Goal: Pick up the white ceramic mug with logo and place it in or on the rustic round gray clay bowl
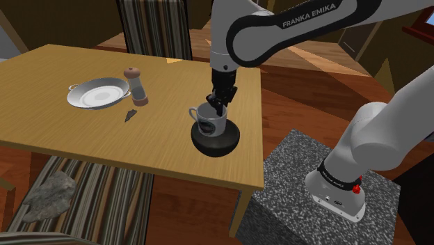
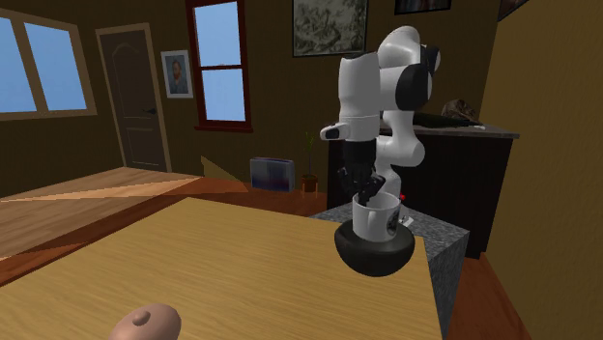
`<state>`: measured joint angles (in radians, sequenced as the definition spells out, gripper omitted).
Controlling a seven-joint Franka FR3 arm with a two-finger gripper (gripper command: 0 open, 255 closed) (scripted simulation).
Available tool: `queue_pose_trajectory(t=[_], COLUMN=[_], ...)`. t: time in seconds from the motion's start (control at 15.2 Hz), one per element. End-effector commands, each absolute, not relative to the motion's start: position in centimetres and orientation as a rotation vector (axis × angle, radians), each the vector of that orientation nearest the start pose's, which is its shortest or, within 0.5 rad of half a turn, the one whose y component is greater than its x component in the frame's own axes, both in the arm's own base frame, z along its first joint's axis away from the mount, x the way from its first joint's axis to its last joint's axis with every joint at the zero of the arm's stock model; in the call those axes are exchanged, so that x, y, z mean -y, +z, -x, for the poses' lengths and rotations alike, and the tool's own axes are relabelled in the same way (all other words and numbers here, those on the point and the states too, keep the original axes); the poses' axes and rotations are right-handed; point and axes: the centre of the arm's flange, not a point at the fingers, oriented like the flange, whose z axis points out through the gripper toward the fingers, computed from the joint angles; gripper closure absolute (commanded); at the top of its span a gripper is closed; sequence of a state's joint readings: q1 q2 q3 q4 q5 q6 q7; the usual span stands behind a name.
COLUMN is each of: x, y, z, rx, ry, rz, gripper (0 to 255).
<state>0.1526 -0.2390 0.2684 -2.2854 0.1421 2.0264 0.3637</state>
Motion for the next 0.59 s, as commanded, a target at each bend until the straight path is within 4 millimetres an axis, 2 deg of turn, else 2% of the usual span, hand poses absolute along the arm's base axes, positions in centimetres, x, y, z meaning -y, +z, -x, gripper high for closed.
queue_pose_trajectory(t=[0.0,0.46,0.53], x=[-20.41,-20.42,-20.42], y=[43.78,43.78,43.78], z=[-42.57,-42.58,-42.57], rx=[-0.023,-0.023,-0.023], ry=[0.073,0.073,0.073], rz=[3.091,3.091,3.091], gripper=[255,255,0])
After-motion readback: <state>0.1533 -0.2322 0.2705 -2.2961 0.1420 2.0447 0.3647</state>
